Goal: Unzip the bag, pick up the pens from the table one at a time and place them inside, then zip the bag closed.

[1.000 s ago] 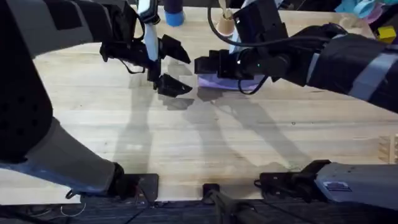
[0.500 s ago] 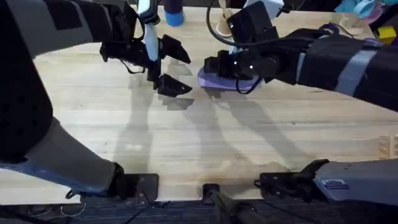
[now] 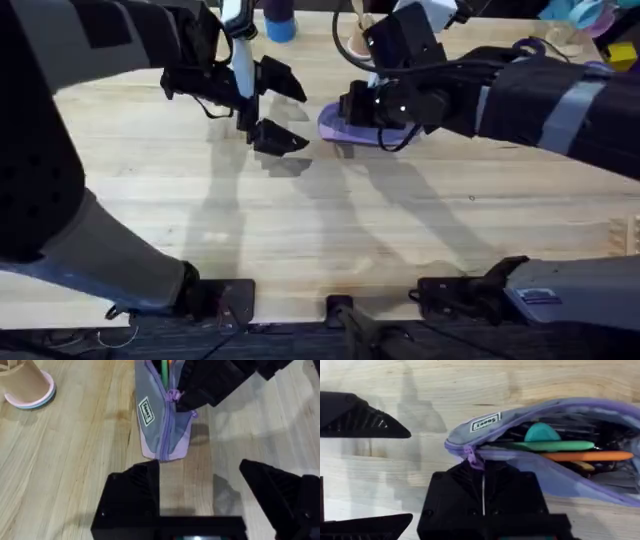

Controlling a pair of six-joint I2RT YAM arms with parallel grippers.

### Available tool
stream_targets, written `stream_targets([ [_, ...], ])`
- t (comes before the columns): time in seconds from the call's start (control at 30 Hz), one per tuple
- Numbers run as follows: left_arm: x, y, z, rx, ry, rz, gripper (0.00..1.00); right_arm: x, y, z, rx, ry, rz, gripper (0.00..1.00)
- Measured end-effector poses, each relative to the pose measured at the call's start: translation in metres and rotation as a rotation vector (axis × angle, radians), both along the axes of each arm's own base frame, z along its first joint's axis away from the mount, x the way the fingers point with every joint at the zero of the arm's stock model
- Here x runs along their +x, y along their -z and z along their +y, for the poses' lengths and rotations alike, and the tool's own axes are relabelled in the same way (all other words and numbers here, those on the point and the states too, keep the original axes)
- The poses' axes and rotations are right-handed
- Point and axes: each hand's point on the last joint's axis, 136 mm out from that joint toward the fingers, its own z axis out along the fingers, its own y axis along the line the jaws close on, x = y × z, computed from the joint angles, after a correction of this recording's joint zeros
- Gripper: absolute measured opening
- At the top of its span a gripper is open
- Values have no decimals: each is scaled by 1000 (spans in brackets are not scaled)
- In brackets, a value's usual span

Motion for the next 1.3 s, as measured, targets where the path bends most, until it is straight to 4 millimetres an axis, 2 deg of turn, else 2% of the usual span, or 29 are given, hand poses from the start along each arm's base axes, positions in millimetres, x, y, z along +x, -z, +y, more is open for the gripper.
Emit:
stream_targets([
  [0.33,0,-5,-3,-34,5,-2,995,-1,-6,0,6,-4,-13,32],
  [0.6,-1,-8,-4,-51,7,-2,995,-7,-55,-5,60,-21,-123,32],
  [0.7,2,-8,-5,-53,8,-20,995,-11,-66,-7,70,-23,-144,32],
  [0.87,10,-13,-6,-74,12,-77,994,-17,-61,-11,51,-28,-117,32],
  [0.9,17,-18,-8,-98,8,-107,993,-18,-60,-11,50,-28,-114,32],
  [1.03,24,-21,-10,-111,-18,-100,992,-18,-60,-11,49,-28,-114,30],
  [1.17,24,-21,-16,-133,-19,-74,993,-18,-60,-11,49,-28,-114,30],
  [1.3,20,-12,-32,-148,19,-45,993,-18,-60,-11,49,-28,-114,30],
])
